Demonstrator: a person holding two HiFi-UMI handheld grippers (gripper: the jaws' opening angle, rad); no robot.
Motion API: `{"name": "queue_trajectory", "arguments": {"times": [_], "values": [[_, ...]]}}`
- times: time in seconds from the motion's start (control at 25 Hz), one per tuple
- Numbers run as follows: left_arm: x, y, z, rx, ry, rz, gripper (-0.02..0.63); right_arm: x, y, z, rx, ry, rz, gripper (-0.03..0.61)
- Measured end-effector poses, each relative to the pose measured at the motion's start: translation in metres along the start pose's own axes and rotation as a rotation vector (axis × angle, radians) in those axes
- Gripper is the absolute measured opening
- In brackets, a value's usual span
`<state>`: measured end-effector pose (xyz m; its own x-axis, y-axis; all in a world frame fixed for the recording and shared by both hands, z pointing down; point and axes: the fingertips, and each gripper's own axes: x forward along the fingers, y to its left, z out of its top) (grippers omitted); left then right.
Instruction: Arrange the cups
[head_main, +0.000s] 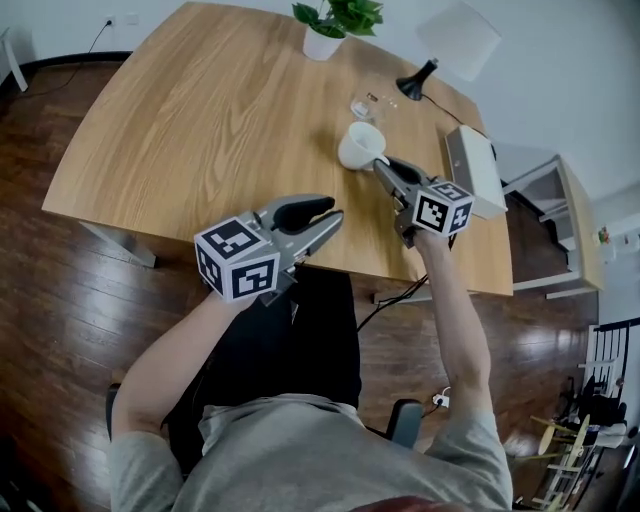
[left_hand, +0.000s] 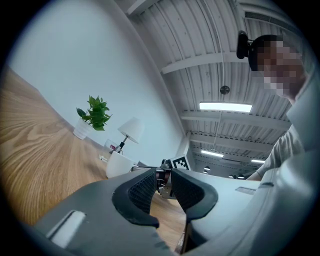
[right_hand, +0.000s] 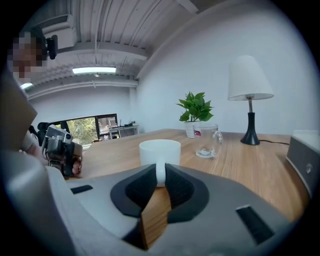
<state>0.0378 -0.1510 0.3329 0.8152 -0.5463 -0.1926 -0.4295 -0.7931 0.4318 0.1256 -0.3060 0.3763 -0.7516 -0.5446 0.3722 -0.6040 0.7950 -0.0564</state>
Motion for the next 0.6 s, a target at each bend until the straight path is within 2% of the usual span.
{"name": "queue_trajectory", "arguments": {"times": [0.2, 0.28, 0.52, 0.6], "values": [[0.0015, -0.0002, 0.001, 0.003, 0.0, 0.001, 0.089, -0.0075, 0.0046, -0.0112, -0.159, 0.052, -0.055, 0.091], [0.0016, -0.0006, 0.0005, 0.004, 0.0, 0.0, 0.089, -0.0096, 0.0033, -0.0109, -0.198, 0.069, -0.066, 0.141], [0.0007, -0.0004, 0.0002, 0.005, 0.001, -0.001, 0.089, -0.0018, -0.0003, -0.0068, -0.294, 0.114, -0.085, 0.133], [0.0004, -0.0007, -0.0006, 0.005, 0.0, -0.001, 0.089, 0.0003, 0.0009, -0.0081, -0.311, 0.13, -0.074, 0.088]]}}
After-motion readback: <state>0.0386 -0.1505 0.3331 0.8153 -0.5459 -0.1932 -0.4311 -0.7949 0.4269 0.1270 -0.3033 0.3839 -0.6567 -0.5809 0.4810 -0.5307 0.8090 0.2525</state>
